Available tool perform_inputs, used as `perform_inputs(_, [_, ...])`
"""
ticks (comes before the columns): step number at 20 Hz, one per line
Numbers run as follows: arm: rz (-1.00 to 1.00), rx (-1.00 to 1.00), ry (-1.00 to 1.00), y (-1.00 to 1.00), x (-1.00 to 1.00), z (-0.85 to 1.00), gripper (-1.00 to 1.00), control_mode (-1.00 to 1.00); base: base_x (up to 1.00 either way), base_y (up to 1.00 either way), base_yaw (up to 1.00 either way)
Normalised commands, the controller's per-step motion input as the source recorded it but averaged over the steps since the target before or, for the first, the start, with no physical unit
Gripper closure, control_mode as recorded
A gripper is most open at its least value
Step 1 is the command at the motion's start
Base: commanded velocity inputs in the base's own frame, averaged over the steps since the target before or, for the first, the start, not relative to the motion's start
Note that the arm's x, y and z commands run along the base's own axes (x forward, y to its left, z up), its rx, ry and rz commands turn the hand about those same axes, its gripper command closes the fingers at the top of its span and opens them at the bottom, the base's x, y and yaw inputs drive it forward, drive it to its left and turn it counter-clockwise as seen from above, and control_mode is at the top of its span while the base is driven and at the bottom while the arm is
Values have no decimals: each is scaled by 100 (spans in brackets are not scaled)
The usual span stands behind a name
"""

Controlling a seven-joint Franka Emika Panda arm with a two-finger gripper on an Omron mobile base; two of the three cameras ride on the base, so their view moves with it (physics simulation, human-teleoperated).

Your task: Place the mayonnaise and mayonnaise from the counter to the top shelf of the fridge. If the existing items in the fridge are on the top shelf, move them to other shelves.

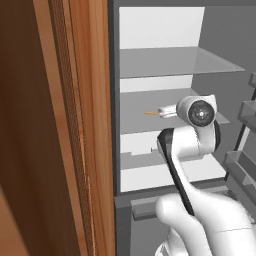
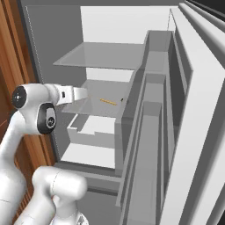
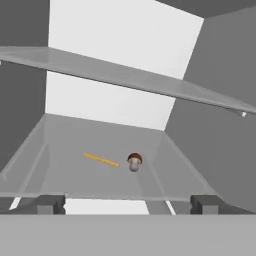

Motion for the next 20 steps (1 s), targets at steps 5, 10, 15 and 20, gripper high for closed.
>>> perform_inputs(5, [-8, 6, 10, 3, -100, 73, -100, -100, 0, 0, 0])
perform_inputs(10, [-7, 18, 11, 0, -100, 31, -100, -100, 0, 0, 0])
perform_inputs(15, [-2, 27, 10, 0, -98, 2, -100, -100, 0, 0, 0])
perform_inputs(20, [0, 27, -6, 0, -48, 0, -100, -100, 0, 0, 0])
